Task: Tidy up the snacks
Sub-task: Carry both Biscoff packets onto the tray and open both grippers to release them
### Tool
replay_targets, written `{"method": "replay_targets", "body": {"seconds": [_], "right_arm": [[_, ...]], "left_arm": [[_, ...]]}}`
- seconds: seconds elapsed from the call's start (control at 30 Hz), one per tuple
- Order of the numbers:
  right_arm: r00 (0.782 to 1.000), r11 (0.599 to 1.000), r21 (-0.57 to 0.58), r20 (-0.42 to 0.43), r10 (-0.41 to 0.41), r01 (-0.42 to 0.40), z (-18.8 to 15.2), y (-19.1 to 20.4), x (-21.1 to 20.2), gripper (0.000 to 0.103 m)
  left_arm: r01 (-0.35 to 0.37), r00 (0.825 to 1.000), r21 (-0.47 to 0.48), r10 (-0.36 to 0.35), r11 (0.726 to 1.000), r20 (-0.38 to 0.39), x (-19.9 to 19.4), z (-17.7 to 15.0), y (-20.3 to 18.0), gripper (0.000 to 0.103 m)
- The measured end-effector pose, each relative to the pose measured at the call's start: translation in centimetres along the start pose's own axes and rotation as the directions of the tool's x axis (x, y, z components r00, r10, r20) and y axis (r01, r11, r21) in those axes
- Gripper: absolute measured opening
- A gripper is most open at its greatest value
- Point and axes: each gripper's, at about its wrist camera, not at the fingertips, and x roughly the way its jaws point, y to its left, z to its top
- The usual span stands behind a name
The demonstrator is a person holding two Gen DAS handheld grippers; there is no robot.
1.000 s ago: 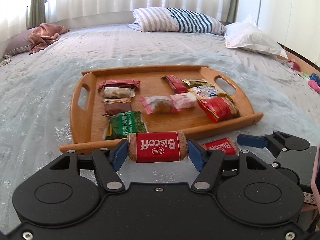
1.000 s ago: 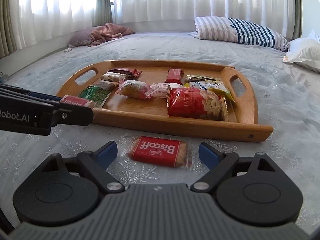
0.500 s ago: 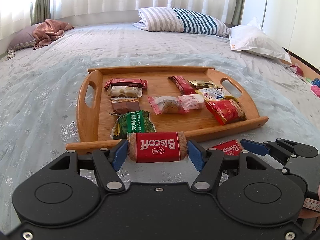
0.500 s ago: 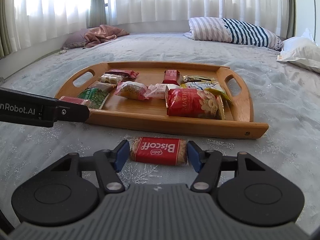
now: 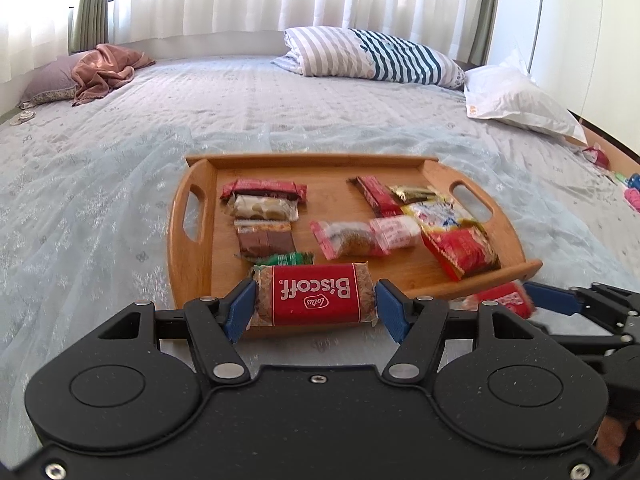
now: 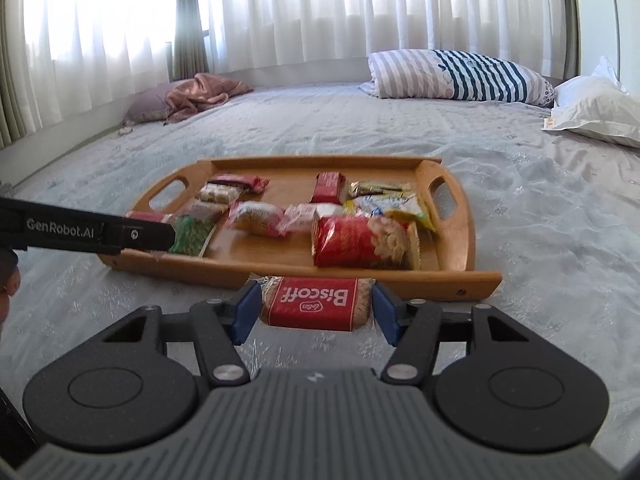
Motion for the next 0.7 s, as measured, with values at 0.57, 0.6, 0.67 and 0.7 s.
{"method": "replay_targets", "body": {"seconds": [0.57,0.6,0.67,0.7], "right_arm": [[0.999,0.995,0.098,0.040,-0.017,0.013,8.8,-5.7,6.3,0.063],[0.999,0.994,0.109,0.037,-0.009,0.005,9.2,-6.2,7.2,0.063],[1.000,0.991,0.136,0.017,-0.008,0.006,10.0,-7.0,8.8,0.063],[1.000,0.989,0.150,0.007,-0.006,0.005,10.4,-7.4,9.7,0.063]], "left_arm": [[0.023,0.998,-0.075,-0.018,0.997,0.061,5.3,8.0,0.2,0.063],[0.018,0.998,-0.077,-0.014,0.997,0.061,6.0,8.3,0.1,0.063],[0.013,0.999,-0.088,-0.008,0.996,0.049,7.7,9.1,0.1,0.063],[0.014,0.999,-0.098,-0.010,0.995,0.043,8.5,9.4,0.1,0.063]]}}
